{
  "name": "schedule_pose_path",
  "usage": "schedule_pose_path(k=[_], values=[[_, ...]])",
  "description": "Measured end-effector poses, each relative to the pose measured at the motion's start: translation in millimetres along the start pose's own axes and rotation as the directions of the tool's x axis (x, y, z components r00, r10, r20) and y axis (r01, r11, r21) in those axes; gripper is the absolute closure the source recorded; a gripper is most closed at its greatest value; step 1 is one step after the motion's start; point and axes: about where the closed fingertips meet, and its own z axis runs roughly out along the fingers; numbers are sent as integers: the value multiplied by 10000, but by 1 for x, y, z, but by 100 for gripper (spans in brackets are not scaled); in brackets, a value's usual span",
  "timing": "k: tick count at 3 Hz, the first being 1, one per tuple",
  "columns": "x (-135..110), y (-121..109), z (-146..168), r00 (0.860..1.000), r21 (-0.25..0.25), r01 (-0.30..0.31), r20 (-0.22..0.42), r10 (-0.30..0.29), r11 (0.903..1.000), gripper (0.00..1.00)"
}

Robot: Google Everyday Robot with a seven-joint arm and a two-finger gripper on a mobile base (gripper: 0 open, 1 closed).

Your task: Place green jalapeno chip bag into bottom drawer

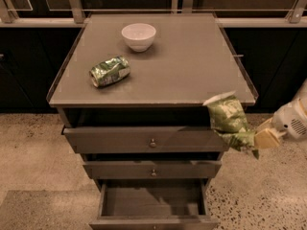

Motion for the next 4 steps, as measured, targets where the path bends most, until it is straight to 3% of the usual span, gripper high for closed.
schedule_pose_path(k=[1,3,4], values=[[47,6,23,9980,-532,-523,-374,504,9972,100],[133,-21,105,9745,-1458,-2018,-1286,1837,9685,100],[141,-24,115,9706,-1601,-2182,-1378,1971,9627,100]])
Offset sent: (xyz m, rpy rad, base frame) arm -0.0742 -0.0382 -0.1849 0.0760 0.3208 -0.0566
